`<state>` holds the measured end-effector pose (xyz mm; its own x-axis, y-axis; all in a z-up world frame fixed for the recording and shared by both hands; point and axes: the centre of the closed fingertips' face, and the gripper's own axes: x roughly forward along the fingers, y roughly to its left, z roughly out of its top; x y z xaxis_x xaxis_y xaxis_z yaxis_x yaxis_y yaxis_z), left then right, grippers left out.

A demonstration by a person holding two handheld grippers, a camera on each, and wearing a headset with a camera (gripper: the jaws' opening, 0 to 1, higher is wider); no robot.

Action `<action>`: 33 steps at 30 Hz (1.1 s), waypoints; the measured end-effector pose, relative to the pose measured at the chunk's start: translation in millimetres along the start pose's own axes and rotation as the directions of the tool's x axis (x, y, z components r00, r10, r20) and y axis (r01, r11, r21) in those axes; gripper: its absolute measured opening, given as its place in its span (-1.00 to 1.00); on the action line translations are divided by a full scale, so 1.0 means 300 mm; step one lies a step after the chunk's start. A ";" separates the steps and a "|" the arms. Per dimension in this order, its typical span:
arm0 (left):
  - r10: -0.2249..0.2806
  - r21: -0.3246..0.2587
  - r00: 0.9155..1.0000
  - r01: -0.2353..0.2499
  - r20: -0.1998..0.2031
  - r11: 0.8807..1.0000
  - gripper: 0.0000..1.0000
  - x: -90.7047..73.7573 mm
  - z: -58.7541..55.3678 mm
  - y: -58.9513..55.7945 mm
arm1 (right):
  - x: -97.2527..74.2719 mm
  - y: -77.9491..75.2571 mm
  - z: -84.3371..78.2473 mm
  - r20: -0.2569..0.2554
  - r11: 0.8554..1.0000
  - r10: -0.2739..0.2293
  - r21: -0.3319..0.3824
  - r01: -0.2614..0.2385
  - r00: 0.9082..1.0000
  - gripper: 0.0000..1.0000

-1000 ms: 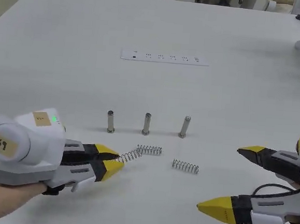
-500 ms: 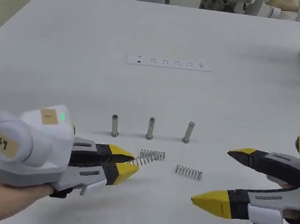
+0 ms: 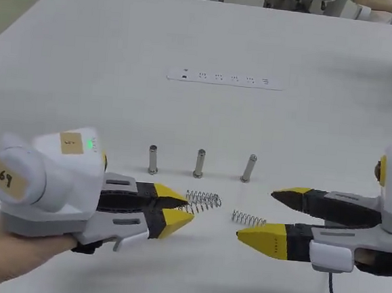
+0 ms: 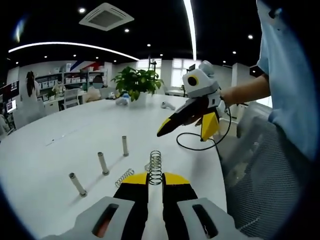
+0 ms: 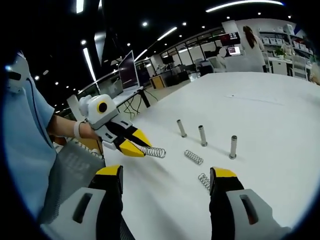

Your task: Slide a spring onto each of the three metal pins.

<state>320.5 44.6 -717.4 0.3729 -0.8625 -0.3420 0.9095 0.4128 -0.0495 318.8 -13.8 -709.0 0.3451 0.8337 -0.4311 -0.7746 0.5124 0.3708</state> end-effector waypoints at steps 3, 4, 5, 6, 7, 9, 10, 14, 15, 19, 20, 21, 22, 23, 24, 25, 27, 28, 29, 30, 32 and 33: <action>-0.012 0.004 1.000 0.012 0.005 1.000 -0.96 0.002 0.009 -0.009 | 0.010 0.016 0.002 -0.008 1.000 0.024 -0.007 -0.024 1.000 0.29; -0.018 0.004 1.000 0.018 0.007 1.000 -0.96 0.003 0.011 -0.012 | 0.014 0.022 0.002 -0.012 0.999 0.035 -0.005 -0.035 0.999 0.23; -0.021 0.005 1.000 0.021 0.009 1.000 -0.96 0.003 0.013 -0.014 | 0.016 0.031 -0.001 -0.022 0.999 0.054 -0.001 -0.054 0.998 0.13; -0.024 0.006 1.000 0.024 0.011 1.000 -0.96 0.004 0.014 -0.017 | 0.018 0.038 -0.001 -0.023 0.998 0.064 0.000 -0.064 0.998 0.07; -0.031 0.008 0.999 0.031 0.010 0.999 -0.96 0.004 0.015 -0.021 | 0.020 0.042 0.002 -0.020 0.997 0.071 0.006 -0.071 0.997 0.04; -0.039 0.010 0.999 0.039 0.013 0.999 -0.96 0.004 0.021 -0.029 | 0.024 0.054 0.004 -0.021 0.996 0.092 0.020 -0.091 0.996 -0.06; -0.042 0.010 0.999 0.042 0.014 0.999 -0.96 0.004 0.023 -0.031 | 0.026 0.055 0.004 -0.022 0.995 0.093 0.021 -0.093 0.995 -0.10; -0.059 0.009 0.998 0.058 0.018 0.998 -0.96 0.004 0.030 -0.045 | 0.030 0.070 0.000 -0.028 0.992 0.119 0.034 -0.118 0.992 -0.28; -0.065 0.014 0.998 0.065 0.017 0.998 -0.96 0.005 0.028 -0.049 | 0.031 0.072 -0.001 -0.030 0.992 0.123 0.035 -0.122 0.992 -0.29; -0.082 0.009 0.997 0.081 0.016 0.997 -0.96 0.006 0.027 -0.062 | 0.035 0.080 -0.002 -0.034 0.990 0.139 0.045 -0.137 0.990 -0.39; -0.084 0.010 0.996 0.084 0.015 0.996 -0.96 0.006 0.026 -0.063 | 0.035 0.086 -0.003 -0.034 0.988 0.149 0.050 -0.147 0.988 -0.44; -0.085 0.012 0.996 0.085 0.014 0.996 -0.96 0.006 0.025 -0.064 | 0.035 0.087 -0.003 -0.036 0.987 0.152 0.049 -0.150 0.988 -0.47; -0.093 0.006 0.996 0.092 0.019 0.996 -0.96 0.006 0.028 -0.069 | 0.036 0.087 -0.005 -0.039 0.987 0.153 0.048 -0.151 0.987 -0.48; -0.092 0.008 0.996 0.092 0.017 0.996 -0.96 0.005 0.027 -0.069 | 0.036 0.087 -0.006 -0.041 0.987 0.154 0.047 -0.152 0.987 -0.49; -0.095 0.010 0.995 0.094 0.019 0.995 -0.96 0.005 0.029 -0.070 | 0.037 0.087 -0.006 -0.041 0.987 0.156 0.050 -0.154 0.987 -0.49; -0.101 0.004 0.995 0.101 0.020 0.995 -0.96 0.005 0.029 -0.074 | 0.038 0.087 -0.006 -0.040 0.986 0.159 0.052 -0.157 0.987 -0.50; -0.104 0.005 0.994 0.104 0.022 0.995 -0.96 0.004 0.031 -0.075 | 0.040 0.089 -0.007 -0.041 0.984 0.168 0.060 -0.165 0.985 -0.53; -0.105 0.005 0.994 0.105 0.021 0.994 -0.96 0.004 0.031 -0.076 | 0.040 0.092 -0.008 -0.042 0.984 0.172 0.060 -0.170 0.984 -0.55; -0.107 0.007 0.994 0.107 0.020 0.994 -0.96 0.004 0.032 -0.077 | 0.041 0.095 -0.009 -0.045 0.983 0.178 0.061 -0.175 0.983 -0.59; -0.109 0.008 0.994 0.109 0.019 0.994 -0.96 0.004 0.031 -0.078 | 0.041 0.095 -0.010 -0.045 0.982 0.180 0.062 -0.177 0.983 -0.60; -0.113 0.006 0.993 0.113 0.020 0.994 -0.96 0.005 0.033 -0.081 | 0.042 0.096 -0.010 -0.044 0.981 0.184 0.065 -0.181 0.982 -0.62; -0.115 0.010 0.993 0.115 0.019 0.993 -0.96 0.005 0.033 -0.083 | 0.043 0.097 -0.009 -0.041 0.980 0.187 0.070 -0.184 0.982 -0.63</action>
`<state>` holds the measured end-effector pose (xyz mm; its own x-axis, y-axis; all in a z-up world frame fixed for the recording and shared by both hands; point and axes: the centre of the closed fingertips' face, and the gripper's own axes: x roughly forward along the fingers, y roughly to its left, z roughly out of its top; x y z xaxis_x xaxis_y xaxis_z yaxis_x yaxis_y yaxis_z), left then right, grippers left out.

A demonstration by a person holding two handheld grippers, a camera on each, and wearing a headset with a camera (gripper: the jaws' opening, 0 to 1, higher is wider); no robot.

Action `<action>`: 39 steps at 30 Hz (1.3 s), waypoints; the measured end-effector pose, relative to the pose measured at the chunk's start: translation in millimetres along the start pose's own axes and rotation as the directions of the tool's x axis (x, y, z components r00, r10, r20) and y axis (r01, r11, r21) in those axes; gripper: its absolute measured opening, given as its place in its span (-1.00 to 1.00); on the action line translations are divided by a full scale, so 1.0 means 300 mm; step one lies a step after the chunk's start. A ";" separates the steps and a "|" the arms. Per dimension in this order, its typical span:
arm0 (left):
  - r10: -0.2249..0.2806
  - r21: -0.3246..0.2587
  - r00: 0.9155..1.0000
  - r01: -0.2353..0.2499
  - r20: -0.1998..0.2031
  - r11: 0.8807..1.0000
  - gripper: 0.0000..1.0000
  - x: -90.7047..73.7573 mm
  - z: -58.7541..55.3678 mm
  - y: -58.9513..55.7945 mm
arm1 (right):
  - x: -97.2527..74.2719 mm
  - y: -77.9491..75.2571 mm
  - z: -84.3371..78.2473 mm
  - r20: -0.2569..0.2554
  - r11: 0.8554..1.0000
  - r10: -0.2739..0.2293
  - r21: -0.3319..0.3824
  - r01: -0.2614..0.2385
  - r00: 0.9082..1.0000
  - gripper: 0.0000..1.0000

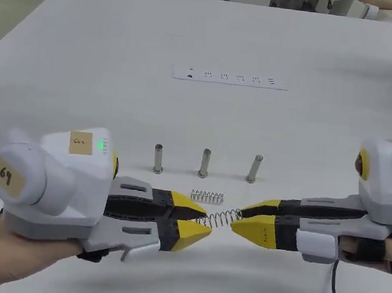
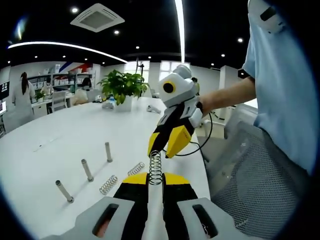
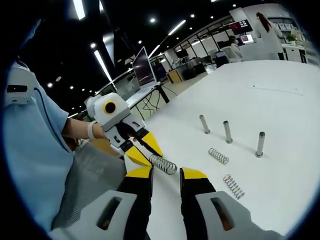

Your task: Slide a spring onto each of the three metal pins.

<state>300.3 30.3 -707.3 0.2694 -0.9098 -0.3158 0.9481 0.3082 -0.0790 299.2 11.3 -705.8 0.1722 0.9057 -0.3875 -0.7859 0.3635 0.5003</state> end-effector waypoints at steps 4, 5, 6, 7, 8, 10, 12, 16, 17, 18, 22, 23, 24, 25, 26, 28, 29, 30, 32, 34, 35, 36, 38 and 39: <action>-0.002 -0.005 1.000 0.002 -0.002 1.000 -0.96 0.002 -0.002 -0.001 | 0.002 0.001 0.001 0.005 1.000 0.006 0.006 -0.006 1.000 -0.67; -0.001 -0.001 1.000 0.001 -0.003 1.000 -0.96 0.002 -0.003 -0.001 | 0.003 0.003 -0.001 0.003 1.000 0.010 0.008 -0.010 1.000 -0.69; -0.001 -0.001 1.000 0.001 -0.004 1.000 -0.96 0.002 -0.004 -0.002 | 0.004 0.002 -0.003 0.000 1.000 0.008 0.006 -0.008 1.000 -0.69; -0.003 -0.008 1.000 0.003 -0.002 1.000 -0.96 0.002 -0.004 -0.004 | 0.004 0.002 -0.004 -0.001 1.000 0.009 0.006 -0.009 1.000 -0.70; -0.003 -0.004 1.000 0.003 -0.004 1.000 -0.96 0.001 -0.005 -0.004 | 0.004 0.003 -0.004 0.000 1.000 0.010 0.009 -0.010 1.000 -0.71; -0.007 -0.005 1.000 0.007 -0.008 1.000 -0.96 0.001 -0.009 -0.007 | 0.003 0.001 -0.004 0.001 1.000 0.009 0.010 -0.009 1.000 -0.73; -0.009 -0.002 1.000 0.009 -0.011 1.000 -0.96 0.000 -0.011 -0.009 | 0.003 0.001 -0.004 0.000 1.000 0.008 0.008 -0.008 1.000 -0.74; -0.013 -0.003 1.000 0.013 -0.014 1.000 -0.96 -0.002 -0.013 -0.012 | 0.002 -0.001 -0.002 0.000 1.000 0.008 0.005 -0.008 1.000 -0.80; -0.013 0.002 1.000 0.013 -0.016 1.000 -0.96 -0.002 -0.014 -0.012 | 0.001 -0.001 -0.002 -0.002 1.000 0.008 0.006 -0.008 1.000 -0.83; -0.016 0.000 1.000 0.016 -0.016 1.000 -0.96 -0.004 -0.014 -0.014 | 0.001 -0.002 -0.002 -0.003 1.000 0.008 0.001 -0.008 1.000 -0.83; -0.017 0.000 1.000 0.017 -0.020 1.000 -0.96 -0.006 -0.018 -0.016 | 0.001 0.000 -0.003 -0.010 1.000 0.012 -0.001 -0.012 1.000 -0.84; -0.017 0.004 1.000 0.017 -0.022 1.000 -0.96 -0.007 -0.019 -0.016 | 0.001 0.000 -0.003 -0.010 1.000 0.012 -0.003 -0.012 1.000 -0.84; -0.018 0.005 1.000 0.018 -0.021 1.000 -0.96 -0.008 -0.018 -0.017 | 0.001 0.000 -0.003 -0.011 1.000 0.012 -0.002 -0.012 1.000 -0.84; -0.018 0.001 1.000 0.018 -0.020 1.000 -0.96 -0.009 -0.017 -0.017 | 0.000 0.001 -0.002 -0.011 1.000 0.013 -0.003 -0.013 1.000 -0.84; -0.018 0.001 1.000 0.019 -0.019 1.000 -0.96 -0.009 -0.016 -0.017 | 0.000 0.002 0.000 -0.010 1.000 0.013 -0.005 -0.013 1.000 -0.84; -0.019 0.004 1.000 0.019 -0.021 1.000 -0.96 -0.009 -0.016 -0.017 | -0.001 0.003 0.000 -0.014 1.000 0.010 -0.014 -0.011 1.000 -0.84; -0.019 0.002 1.000 0.019 -0.021 1.000 -0.96 -0.008 -0.016 -0.018 | -0.001 0.003 0.001 -0.015 1.000 0.009 -0.016 -0.009 1.000 -0.84; -0.018 0.004 1.000 0.018 -0.021 1.000 -0.96 -0.008 -0.016 -0.017 | -0.002 0.003 0.002 -0.014 1.000 0.007 -0.018 -0.007 1.000 -0.84; -0.019 0.002 1.000 0.019 -0.021 1.000 -0.96 -0.008 -0.015 -0.017 | -0.003 0.004 0.004 -0.016 1.000 0.002 -0.028 -0.002 1.000 -0.84; -0.019 0.005 1.000 0.019 -0.020 1.000 -0.96 -0.007 -0.014 -0.017 | -0.005 0.006 0.006 -0.019 0.999 0.000 -0.036 -0.001 1.000 -0.84; -0.018 0.006 1.000 0.018 -0.017 1.000 -0.96 -0.006 -0.011 -0.017 | -0.005 0.005 0.007 -0.019 0.999 -0.001 -0.037 0.000 1.000 -0.84; -0.017 0.006 1.000 0.017 -0.016 1.000 -0.96 -0.006 -0.009 -0.016 | -0.006 0.003 0.006 -0.019 0.999 -0.001 -0.037 0.000 1.000 -0.84; -0.017 0.007 1.000 0.017 -0.015 1.000 -0.96 -0.006 -0.008 -0.016 | -0.007 0.001 0.005 -0.017 1.000 0.002 -0.027 -0.002 1.000 -0.84; -0.015 0.011 1.000 0.015 -0.014 1.000 -0.96 -0.007 -0.006 -0.015 | -0.008 0.000 0.005 -0.014 1.000 0.002 -0.025 -0.002 1.000 -0.84</action>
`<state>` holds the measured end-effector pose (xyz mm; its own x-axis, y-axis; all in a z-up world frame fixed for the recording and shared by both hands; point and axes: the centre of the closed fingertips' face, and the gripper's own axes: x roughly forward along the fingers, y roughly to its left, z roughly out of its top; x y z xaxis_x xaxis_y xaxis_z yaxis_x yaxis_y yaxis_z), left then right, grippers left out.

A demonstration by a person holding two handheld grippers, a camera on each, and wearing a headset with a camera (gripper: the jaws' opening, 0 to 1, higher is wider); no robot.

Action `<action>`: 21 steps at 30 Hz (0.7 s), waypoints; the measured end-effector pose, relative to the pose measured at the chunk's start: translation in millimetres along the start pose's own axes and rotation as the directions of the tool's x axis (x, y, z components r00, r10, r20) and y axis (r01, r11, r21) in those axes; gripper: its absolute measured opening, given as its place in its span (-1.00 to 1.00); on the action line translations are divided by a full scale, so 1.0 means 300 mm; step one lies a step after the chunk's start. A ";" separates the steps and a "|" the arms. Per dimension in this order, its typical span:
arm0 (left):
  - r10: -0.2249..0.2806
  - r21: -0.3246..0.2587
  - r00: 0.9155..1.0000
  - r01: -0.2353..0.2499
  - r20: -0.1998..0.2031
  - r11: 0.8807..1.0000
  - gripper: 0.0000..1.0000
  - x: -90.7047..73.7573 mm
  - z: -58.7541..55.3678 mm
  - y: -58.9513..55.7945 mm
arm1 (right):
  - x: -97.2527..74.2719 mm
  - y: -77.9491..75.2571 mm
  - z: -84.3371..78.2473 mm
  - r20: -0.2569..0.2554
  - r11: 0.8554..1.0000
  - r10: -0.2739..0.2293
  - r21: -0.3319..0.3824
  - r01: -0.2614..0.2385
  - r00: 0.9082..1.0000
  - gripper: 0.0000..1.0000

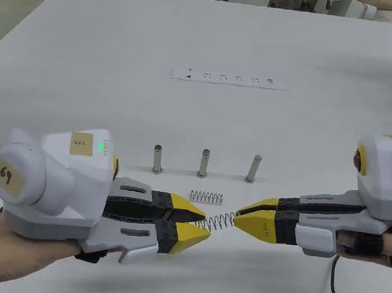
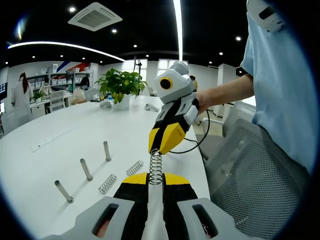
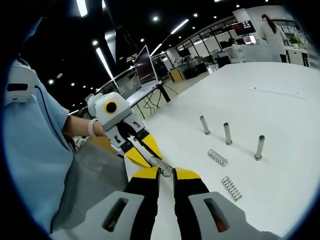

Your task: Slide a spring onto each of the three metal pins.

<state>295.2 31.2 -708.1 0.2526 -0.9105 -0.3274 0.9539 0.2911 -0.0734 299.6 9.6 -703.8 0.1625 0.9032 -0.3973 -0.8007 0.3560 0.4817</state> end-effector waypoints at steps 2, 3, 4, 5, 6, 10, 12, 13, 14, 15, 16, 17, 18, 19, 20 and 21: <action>-0.001 -0.005 1.000 0.001 0.008 1.000 -0.96 -0.001 0.008 -0.001 | 0.002 -0.004 -0.005 -0.001 1.000 -0.002 0.002 0.002 1.000 -0.83; 0.000 -0.002 1.000 0.000 0.012 1.000 -0.96 -0.001 0.012 -0.001 | 0.003 -0.005 -0.008 -0.002 1.000 0.001 0.006 -0.001 1.000 -0.83; -0.002 0.000 1.000 0.002 0.007 1.000 -0.96 -0.001 0.009 0.000 | 0.002 -0.006 -0.010 0.000 1.000 0.001 0.013 -0.001 1.000 -0.83; -0.002 -0.001 1.000 0.002 0.007 1.000 -0.96 -0.002 0.008 0.000 | 0.003 -0.004 -0.009 0.004 1.000 0.003 0.017 -0.003 1.000 -0.83; -0.004 -0.002 1.000 0.004 0.006 1.000 -0.96 -0.001 0.007 0.000 | 0.003 -0.002 -0.010 0.002 1.000 0.005 0.023 -0.005 1.000 -0.83; -0.003 0.000 1.000 0.003 0.007 1.000 -0.96 -0.001 0.009 0.003 | 0.003 -0.001 -0.013 0.006 0.999 0.013 0.035 -0.013 1.000 -0.82; -0.003 -0.003 1.000 0.003 0.009 1.000 -0.96 -0.001 0.009 0.004 | 0.004 -0.003 -0.015 0.007 0.999 0.011 0.037 -0.012 1.000 -0.81; -0.003 -0.002 1.000 0.003 0.009 1.000 -0.96 0.000 0.010 0.005 | 0.003 -0.004 -0.014 0.010 0.999 0.012 0.037 -0.012 1.000 -0.80; -0.002 -0.003 1.000 0.002 0.008 1.000 -0.96 0.000 0.010 0.005 | 0.003 -0.004 -0.014 0.011 0.999 0.012 0.040 -0.012 1.000 -0.79; -0.001 -0.003 1.000 0.001 0.010 1.000 -0.96 -0.001 0.011 0.007 | 0.004 0.002 -0.014 0.015 0.998 0.024 0.054 -0.024 1.000 -0.77; -0.002 -0.006 1.000 0.002 0.012 1.000 -0.96 0.000 0.012 0.007 | 0.005 0.005 -0.009 0.028 0.997 0.030 0.068 -0.032 0.999 -0.74; -0.001 -0.003 1.000 0.001 0.012 1.000 -0.96 0.000 0.013 0.008 | 0.005 0.002 -0.009 0.030 0.996 0.028 0.080 -0.030 0.999 -0.76; -0.001 -0.004 1.000 0.001 0.012 1.000 -0.96 0.000 0.012 0.009 | 0.005 0.001 -0.010 0.028 0.997 0.026 0.073 -0.028 0.999 -0.79; -0.003 -0.009 1.000 0.004 0.014 1.000 -0.96 -0.001 0.013 0.008 | 0.005 -0.002 -0.010 0.028 0.997 0.024 0.071 -0.026 0.999 -0.79; -0.001 -0.004 1.000 0.001 0.012 1.000 -0.96 -0.001 0.012 0.009 | 0.005 -0.001 -0.007 0.033 0.996 0.029 0.081 -0.031 0.999 -0.79; -0.004 -0.007 1.000 0.004 0.014 1.000 -0.96 -0.002 0.012 0.007 | 0.005 0.000 -0.005 0.038 0.996 0.030 0.085 -0.033 0.999 -0.79</action>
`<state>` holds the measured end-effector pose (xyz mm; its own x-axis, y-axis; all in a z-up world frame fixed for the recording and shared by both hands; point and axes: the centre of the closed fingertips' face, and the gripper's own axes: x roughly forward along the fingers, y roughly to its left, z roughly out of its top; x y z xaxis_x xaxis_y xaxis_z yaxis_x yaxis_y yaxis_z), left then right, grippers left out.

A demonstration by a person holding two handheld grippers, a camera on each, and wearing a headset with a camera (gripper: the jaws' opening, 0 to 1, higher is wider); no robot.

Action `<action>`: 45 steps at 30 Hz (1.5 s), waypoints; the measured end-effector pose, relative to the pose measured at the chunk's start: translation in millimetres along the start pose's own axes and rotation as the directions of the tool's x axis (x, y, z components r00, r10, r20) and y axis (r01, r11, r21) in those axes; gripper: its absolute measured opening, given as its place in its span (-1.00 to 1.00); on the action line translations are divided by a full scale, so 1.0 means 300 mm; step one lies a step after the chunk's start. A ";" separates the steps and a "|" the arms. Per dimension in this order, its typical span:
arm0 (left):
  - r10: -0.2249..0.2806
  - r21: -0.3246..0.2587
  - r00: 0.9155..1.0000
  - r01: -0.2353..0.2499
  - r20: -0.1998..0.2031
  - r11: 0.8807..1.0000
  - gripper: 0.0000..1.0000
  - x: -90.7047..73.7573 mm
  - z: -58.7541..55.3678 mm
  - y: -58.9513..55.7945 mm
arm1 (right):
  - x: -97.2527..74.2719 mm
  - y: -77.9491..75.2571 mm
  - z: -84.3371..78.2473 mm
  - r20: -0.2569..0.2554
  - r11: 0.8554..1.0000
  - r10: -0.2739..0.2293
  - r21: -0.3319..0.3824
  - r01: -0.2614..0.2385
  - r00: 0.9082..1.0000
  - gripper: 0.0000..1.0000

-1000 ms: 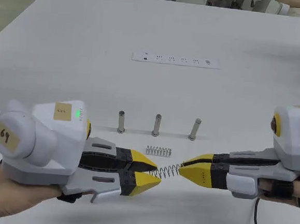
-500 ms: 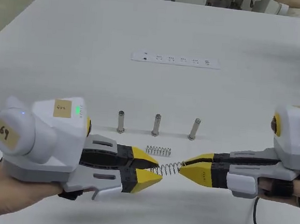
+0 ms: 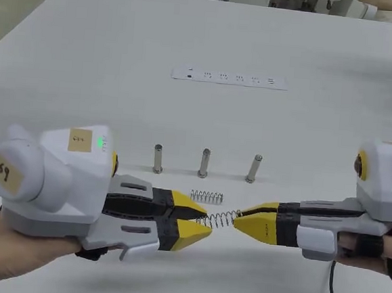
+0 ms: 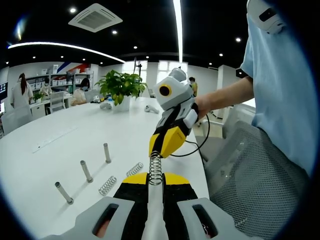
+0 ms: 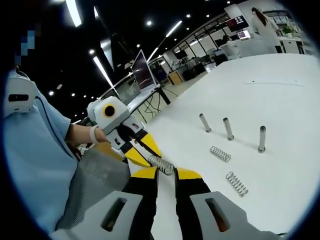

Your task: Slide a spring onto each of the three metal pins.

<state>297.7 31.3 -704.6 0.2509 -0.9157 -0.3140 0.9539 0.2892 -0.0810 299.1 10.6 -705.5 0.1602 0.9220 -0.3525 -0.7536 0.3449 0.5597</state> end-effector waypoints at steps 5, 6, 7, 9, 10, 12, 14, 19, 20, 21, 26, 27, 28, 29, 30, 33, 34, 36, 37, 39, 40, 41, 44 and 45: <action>0.001 0.002 1.000 -0.001 -0.002 1.000 -0.96 0.000 -0.001 0.000 | -0.004 0.000 0.006 0.004 1.000 -0.001 -0.001 0.001 1.000 -0.83; -0.001 -0.007 1.000 0.001 -0.003 1.000 -0.96 0.001 -0.002 0.000 | -0.005 0.001 0.007 0.002 1.000 -0.001 -0.003 0.002 1.000 -0.84; 0.001 0.000 1.000 -0.001 -0.002 1.000 -0.96 0.002 -0.001 0.001 | -0.006 0.001 0.007 0.000 1.000 -0.003 -0.006 0.003 1.000 -0.84; 0.000 -0.002 1.000 0.000 -0.006 1.000 -0.96 0.004 -0.004 0.000 | -0.008 0.003 0.011 -0.001 1.000 -0.005 -0.013 0.005 1.000 -0.84; 0.001 -0.002 1.000 -0.001 -0.004 1.000 -0.96 0.004 -0.003 0.000 | -0.008 0.006 0.013 -0.003 1.000 -0.008 -0.022 0.008 1.000 -0.84; 0.002 0.000 1.000 -0.002 -0.006 1.000 -0.96 0.005 -0.005 0.002 | -0.009 0.011 0.019 -0.009 0.998 -0.016 -0.053 0.015 1.000 -0.85; 0.003 -0.002 1.000 -0.003 -0.014 1.000 -0.95 0.006 -0.011 0.004 | -0.010 0.017 0.028 -0.007 0.998 -0.014 -0.059 0.014 1.000 -0.85; 0.003 -0.005 1.000 -0.003 -0.016 1.000 -0.95 0.008 -0.013 0.005 | -0.005 0.026 0.044 -0.027 0.990 -0.044 -0.135 0.040 0.999 -0.85; 0.003 -0.005 1.000 -0.003 -0.017 1.000 -0.95 0.009 -0.013 0.005 | -0.004 0.026 0.044 -0.034 0.988 -0.053 -0.149 0.047 0.998 -0.85; 0.005 -0.004 1.000 -0.005 -0.018 1.000 -0.95 0.010 -0.014 0.006 | -0.004 0.025 0.044 -0.044 0.984 -0.062 -0.171 0.054 0.997 -0.85; 0.006 -0.003 1.000 -0.006 -0.021 1.000 -0.95 0.012 -0.013 0.006 | 0.002 0.040 0.058 -0.069 0.966 -0.097 -0.249 0.077 0.993 -0.85; 0.006 -0.003 1.000 -0.006 -0.022 1.000 -0.95 0.012 -0.013 0.006 | 0.002 0.038 0.058 -0.078 0.960 -0.110 -0.267 0.085 0.991 -0.85; 0.011 0.000 1.000 -0.011 -0.024 1.000 -0.95 0.012 -0.014 0.009 | 0.004 0.039 0.060 -0.089 0.947 -0.125 -0.308 0.093 0.988 -0.85; 0.009 0.001 1.000 -0.009 -0.025 1.000 -0.95 0.013 -0.014 0.008 | 0.008 0.047 0.062 -0.090 0.945 -0.125 -0.314 0.091 0.988 -0.85; 0.008 0.002 1.000 -0.008 -0.027 1.000 -0.95 0.014 -0.015 0.006 | 0.011 0.050 0.064 -0.096 0.943 -0.133 -0.320 0.096 0.987 -0.85; 0.008 0.005 0.999 -0.007 -0.033 1.000 -0.95 0.015 -0.020 0.003 | 0.022 0.054 0.064 -0.121 0.915 -0.163 -0.391 0.104 0.979 -0.85; 0.007 0.008 0.999 -0.007 -0.036 1.000 -0.95 0.016 -0.022 0.002 | 0.025 0.056 0.064 -0.126 0.910 -0.166 -0.401 0.103 0.978 -0.85; 0.005 0.008 0.999 -0.005 -0.039 1.000 -0.95 0.017 -0.025 -0.002 | 0.033 0.063 0.067 -0.129 0.904 -0.166 -0.415 0.098 0.978 -0.84; 0.005 0.007 0.999 -0.005 -0.039 1.000 -0.95 0.017 -0.024 -0.002 | 0.035 0.065 0.067 -0.132 0.903 -0.163 -0.419 0.094 0.978 -0.84; 0.009 0.010 0.999 -0.009 -0.036 1.000 -0.95 0.018 -0.022 0.000 | 0.040 0.069 0.071 -0.132 0.903 -0.156 -0.420 0.087 0.979 -0.84; 0.009 0.009 0.999 -0.009 -0.036 1.000 -0.95 0.019 -0.022 0.000 | 0.041 0.069 0.070 -0.134 0.902 -0.152 -0.423 0.082 0.979 -0.84; 0.010 0.011 0.999 -0.009 -0.036 1.000 -0.95 0.019 -0.021 0.000 | 0.039 0.063 0.072 -0.134 0.896 -0.156 -0.435 0.084 0.979 -0.84; 0.013 0.010 0.999 -0.013 -0.030 1.000 -0.95 0.018 -0.016 0.004 | 0.039 0.066 0.076 -0.131 0.900 -0.147 -0.430 0.077 0.980 -0.84; 0.014 0.016 0.999 -0.014 -0.033 1.000 -0.95 0.018 -0.017 0.005 | 0.038 0.067 0.072 -0.139 0.900 -0.145 -0.431 0.072 0.980 -0.84</action>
<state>299.7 28.1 -711.2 0.2590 -0.9019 -0.3458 0.9528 0.2972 -0.0614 299.5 31.9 -682.0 0.1774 0.8287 -0.5309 -0.9409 0.3009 0.1552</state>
